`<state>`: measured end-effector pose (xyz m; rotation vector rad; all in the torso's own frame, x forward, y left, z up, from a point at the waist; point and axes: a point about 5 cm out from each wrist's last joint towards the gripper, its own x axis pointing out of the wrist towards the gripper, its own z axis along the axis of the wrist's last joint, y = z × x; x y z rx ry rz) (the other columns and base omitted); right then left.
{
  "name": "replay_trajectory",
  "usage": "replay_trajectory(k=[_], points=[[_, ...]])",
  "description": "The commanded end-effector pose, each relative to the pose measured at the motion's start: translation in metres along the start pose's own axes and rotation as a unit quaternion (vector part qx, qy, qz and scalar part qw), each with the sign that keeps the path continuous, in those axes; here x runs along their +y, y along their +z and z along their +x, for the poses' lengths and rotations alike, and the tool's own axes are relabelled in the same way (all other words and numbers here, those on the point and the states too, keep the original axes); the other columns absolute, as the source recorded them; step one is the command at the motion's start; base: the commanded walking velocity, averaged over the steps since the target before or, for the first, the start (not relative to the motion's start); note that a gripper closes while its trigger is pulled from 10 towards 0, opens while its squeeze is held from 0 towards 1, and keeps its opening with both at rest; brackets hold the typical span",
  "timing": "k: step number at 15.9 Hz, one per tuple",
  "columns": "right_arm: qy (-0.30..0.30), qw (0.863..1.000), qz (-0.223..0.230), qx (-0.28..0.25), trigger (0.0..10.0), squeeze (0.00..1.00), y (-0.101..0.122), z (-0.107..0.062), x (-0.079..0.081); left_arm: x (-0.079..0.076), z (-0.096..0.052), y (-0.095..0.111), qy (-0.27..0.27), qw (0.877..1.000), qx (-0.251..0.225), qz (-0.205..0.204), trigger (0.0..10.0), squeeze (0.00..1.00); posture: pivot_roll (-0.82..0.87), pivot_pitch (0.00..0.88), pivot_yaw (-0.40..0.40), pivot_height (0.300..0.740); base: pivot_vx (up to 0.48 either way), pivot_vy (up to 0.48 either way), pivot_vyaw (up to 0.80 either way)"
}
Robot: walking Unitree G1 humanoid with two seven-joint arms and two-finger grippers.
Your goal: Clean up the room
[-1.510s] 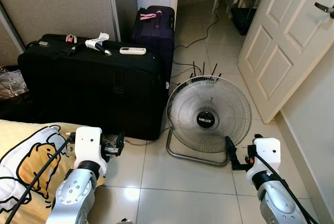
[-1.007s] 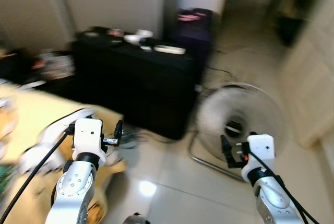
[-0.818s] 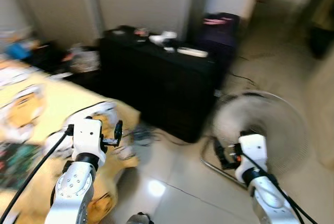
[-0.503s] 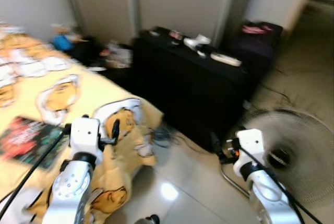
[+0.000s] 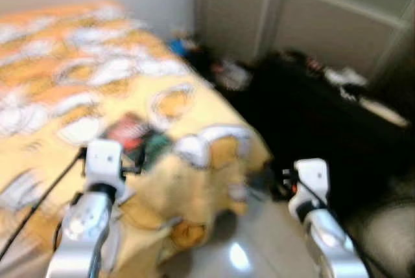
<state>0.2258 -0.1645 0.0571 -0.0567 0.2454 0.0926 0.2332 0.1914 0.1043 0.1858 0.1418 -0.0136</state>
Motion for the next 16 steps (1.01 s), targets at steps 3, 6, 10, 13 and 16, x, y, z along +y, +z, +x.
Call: replay_trajectory(k=[3, 6, 10, 13, 16], points=[[-0.012, 1.000, 0.006, 0.002, 10.0, 0.00, 0.0001, 0.0006, -0.0058, -0.0055, 0.0022, 0.0031, -0.012, 1.000, -0.002, -0.003, 10.0, 0.00, 0.04, 0.000, 0.011, 0.740, 0.000, 0.312, 0.67], [-0.013, 1.000, 0.006, 0.005, 10.0, 0.00, -0.0014, 0.0005, -0.0050, -0.0054, 0.0011, 0.0014, -0.011, 1.000, 0.000, -0.006, 10.0, 0.00, 0.04, 0.000, 0.009, 0.740, 0.000, 0.315, 0.00], [-0.018, 1.000, 0.013, 0.007, 10.0, 0.00, -0.0016, -0.0001, -0.0064, -0.0062, 0.0018, 0.0018, -0.014, 1.000, 0.002, -0.007, 10.0, 0.00, 0.03, 0.000, 0.015, 0.740, 0.000, 0.315, 0.00], [-0.020, 1.000, 0.015, 0.008, 10.0, 0.00, -0.0028, -0.0009, -0.0057, -0.0066, 0.0014, 0.0009, -0.016, 1.000, 0.004, -0.008, 10.0, 0.00, 0.03, 0.000, 0.016, 0.740, 0.000, 0.314, 0.00], [-0.019, 1.000, 0.018, 0.005, 10.0, 0.00, -0.0017, 0.0008, -0.0050, -0.0070, 0.0022, 0.0013, -0.016, 1.000, 0.004, -0.010, 10.0, 0.00, 0.04, 0.000, 0.019, 0.740, 0.000, 0.312, 0.00]])
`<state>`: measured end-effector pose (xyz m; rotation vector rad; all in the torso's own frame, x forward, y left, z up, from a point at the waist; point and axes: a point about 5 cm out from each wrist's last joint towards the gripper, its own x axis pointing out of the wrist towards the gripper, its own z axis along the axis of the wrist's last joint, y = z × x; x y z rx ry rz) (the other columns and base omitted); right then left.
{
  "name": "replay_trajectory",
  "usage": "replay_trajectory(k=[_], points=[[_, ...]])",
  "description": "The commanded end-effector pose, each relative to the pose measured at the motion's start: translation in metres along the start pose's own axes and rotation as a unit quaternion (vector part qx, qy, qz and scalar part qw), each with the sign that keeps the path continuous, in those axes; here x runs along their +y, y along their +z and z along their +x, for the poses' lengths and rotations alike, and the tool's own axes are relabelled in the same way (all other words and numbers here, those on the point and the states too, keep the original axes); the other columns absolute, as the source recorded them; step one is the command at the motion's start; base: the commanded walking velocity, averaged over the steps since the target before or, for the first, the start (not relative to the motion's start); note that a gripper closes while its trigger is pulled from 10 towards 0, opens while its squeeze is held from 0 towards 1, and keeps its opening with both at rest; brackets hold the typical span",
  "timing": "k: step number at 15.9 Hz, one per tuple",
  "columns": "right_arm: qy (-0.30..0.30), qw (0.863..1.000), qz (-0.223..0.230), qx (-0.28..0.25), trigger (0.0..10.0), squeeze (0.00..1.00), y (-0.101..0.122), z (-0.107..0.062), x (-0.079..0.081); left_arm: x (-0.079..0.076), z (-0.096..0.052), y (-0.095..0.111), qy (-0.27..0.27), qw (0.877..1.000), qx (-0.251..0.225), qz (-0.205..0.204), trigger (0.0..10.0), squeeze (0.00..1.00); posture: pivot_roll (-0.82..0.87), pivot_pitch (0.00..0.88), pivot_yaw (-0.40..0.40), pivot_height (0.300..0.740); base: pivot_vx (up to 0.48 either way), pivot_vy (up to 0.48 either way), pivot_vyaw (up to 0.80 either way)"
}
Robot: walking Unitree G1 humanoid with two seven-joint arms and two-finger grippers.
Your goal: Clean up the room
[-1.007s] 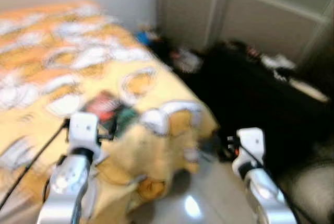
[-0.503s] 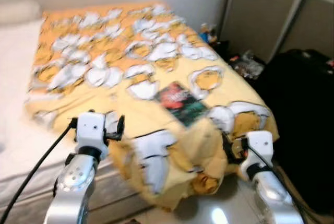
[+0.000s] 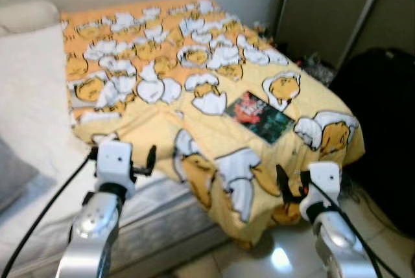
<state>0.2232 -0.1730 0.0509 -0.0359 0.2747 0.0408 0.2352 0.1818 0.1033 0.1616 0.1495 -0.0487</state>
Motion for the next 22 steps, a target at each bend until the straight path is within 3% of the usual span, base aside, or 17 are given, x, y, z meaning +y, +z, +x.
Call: replay_trajectory(k=[1, 5, 11, 22], points=[[0.005, 1.000, 0.005, -0.010, 10.0, 0.00, 0.006, 0.002, 0.004, 0.002, 0.000, 0.000, 0.002, 1.000, 0.002, 0.001, 10.0, 0.00, 0.04, 0.000, 0.018, 0.740, 0.000, 0.315, 0.00], [0.044, 0.998, -0.036, -0.033, 10.0, 0.00, 0.015, 0.002, 0.013, 0.003, -0.001, 0.006, 0.000, 1.000, -0.008, 0.008, 10.0, 0.00, 0.04, 0.000, 0.018, 0.740, 0.000, 0.314, 0.35], [0.047, 0.996, -0.026, -0.067, 10.0, 0.00, 0.036, 0.009, 0.015, 0.007, 0.005, 0.037, 0.003, 0.998, -0.056, 0.004, 10.0, 0.00, 0.05, 0.000, 0.007, 0.740, 0.000, 0.314, 0.80], [0.055, 0.995, -0.029, -0.073, 10.0, 0.00, 0.037, 0.010, 0.020, 0.018, -0.002, 0.032, 0.015, 0.999, -0.043, 0.011, 10.0, 0.00, 0.05, 0.000, 0.003, 0.740, 0.000, 0.314, 0.00]])
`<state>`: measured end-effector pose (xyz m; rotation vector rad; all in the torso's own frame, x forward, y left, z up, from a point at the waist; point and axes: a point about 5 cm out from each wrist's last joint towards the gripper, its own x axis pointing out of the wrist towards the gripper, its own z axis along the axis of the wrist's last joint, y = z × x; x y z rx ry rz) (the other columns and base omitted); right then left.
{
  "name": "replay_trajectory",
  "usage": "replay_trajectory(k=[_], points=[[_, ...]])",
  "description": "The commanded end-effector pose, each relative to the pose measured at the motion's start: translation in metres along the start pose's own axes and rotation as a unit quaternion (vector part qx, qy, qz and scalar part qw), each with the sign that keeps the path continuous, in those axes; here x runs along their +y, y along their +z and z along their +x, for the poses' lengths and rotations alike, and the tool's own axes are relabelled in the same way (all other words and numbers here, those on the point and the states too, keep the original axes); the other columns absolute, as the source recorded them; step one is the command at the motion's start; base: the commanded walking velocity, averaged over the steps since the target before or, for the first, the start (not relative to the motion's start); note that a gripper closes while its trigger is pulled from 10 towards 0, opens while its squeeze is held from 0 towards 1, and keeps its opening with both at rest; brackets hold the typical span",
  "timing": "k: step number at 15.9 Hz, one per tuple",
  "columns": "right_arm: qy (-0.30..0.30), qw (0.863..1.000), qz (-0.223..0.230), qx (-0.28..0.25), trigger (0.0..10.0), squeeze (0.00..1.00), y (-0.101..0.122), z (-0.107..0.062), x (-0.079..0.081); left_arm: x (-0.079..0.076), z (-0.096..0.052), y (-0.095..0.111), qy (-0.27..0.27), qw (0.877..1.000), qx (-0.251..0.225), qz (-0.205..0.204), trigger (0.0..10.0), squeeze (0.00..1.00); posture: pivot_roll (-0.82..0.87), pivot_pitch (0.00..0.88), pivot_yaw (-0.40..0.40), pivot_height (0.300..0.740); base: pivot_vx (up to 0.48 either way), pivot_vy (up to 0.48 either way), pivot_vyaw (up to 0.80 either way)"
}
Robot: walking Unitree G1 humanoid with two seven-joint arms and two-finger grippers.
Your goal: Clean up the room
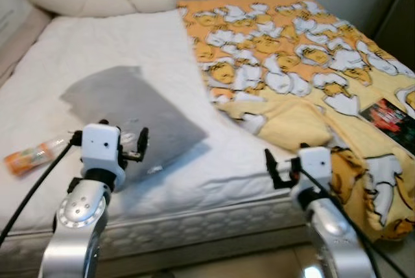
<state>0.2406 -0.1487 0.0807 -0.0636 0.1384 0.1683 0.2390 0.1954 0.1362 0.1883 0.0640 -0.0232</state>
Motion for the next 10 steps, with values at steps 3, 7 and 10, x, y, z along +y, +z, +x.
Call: replay_trajectory(k=[3, 7, 10], points=[[-0.002, 1.000, -0.008, -0.004, 10.0, 0.00, 0.0017, 0.0002, -0.0031, -0.0023, 0.0001, 0.0007, -0.006, 1.000, 0.000, 0.000, 10.0, 0.00, 0.06, 0.000, 0.000, 0.740, 0.000, 0.317, 0.00], [0.003, 1.000, -0.011, -0.002, 10.0, 0.00, -0.0002, -0.0004, -0.0005, -0.0020, -0.0029, -0.0031, -0.005, 1.000, 0.007, 0.001, 10.0, 0.00, 0.06, 0.000, -0.002, 0.740, 0.000, 0.312, 0.00], [0.005, 1.000, -0.011, -0.002, 10.0, 0.00, 0.0001, 0.0000, 0.0009, -0.0017, -0.0043, -0.0049, -0.006, 1.000, 0.012, 0.003, 10.0, 0.00, 0.07, 0.000, -0.004, 0.740, 0.000, 0.314, 0.00]])
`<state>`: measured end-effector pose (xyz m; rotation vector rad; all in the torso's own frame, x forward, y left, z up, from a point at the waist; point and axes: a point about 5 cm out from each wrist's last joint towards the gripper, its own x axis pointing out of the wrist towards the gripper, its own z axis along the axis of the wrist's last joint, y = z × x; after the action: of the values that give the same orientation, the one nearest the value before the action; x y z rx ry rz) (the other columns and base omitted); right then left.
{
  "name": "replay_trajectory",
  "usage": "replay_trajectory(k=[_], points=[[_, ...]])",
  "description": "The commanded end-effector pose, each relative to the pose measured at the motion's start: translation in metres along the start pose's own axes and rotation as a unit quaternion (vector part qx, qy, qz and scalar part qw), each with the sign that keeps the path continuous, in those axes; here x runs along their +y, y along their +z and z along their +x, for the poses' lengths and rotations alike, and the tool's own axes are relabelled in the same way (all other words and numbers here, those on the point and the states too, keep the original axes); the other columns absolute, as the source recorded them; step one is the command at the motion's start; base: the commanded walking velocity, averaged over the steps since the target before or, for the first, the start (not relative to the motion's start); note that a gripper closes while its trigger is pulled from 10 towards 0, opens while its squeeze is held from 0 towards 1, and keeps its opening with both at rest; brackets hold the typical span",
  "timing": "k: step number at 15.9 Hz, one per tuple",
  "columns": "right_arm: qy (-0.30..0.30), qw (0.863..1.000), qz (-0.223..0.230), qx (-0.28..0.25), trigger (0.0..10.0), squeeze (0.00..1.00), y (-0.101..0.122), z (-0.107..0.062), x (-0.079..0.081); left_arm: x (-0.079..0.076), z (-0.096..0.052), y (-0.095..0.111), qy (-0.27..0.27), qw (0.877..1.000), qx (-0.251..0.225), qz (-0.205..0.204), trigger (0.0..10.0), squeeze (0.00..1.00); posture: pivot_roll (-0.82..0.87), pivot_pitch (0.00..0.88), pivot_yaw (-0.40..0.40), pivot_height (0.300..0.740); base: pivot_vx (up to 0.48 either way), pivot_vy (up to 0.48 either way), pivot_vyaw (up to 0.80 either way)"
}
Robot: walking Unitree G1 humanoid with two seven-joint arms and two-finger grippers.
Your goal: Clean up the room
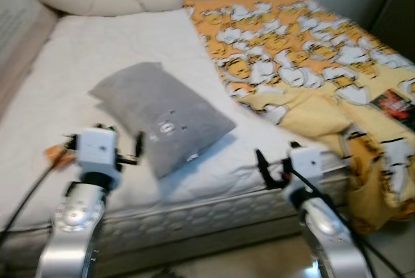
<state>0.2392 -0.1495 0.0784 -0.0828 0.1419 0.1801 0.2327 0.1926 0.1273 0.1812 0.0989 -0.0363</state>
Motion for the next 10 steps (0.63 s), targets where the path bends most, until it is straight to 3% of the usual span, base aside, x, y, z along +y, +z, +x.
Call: replay_trajectory(k=[1, 10], points=[[0.000, 1.000, -0.001, -0.005, 10.0, 0.00, 0.0027, 0.0012, 0.0013, 0.0028, 0.0007, 0.0032, 0.003, 1.000, -0.004, 0.007, 10.0, 0.00, 0.07, 0.000, -0.002, 0.740, 0.000, 0.311, 0.00], [-0.024, 1.000, 0.014, -0.003, 10.0, 0.00, 0.0032, 0.0050, 0.0014, 0.0018, -0.0007, -0.0015, 0.004, 1.000, 0.006, 0.010, 10.0, 0.00, 0.07, 0.000, 0.001, 0.740, 0.000, 0.313, 0.00]])
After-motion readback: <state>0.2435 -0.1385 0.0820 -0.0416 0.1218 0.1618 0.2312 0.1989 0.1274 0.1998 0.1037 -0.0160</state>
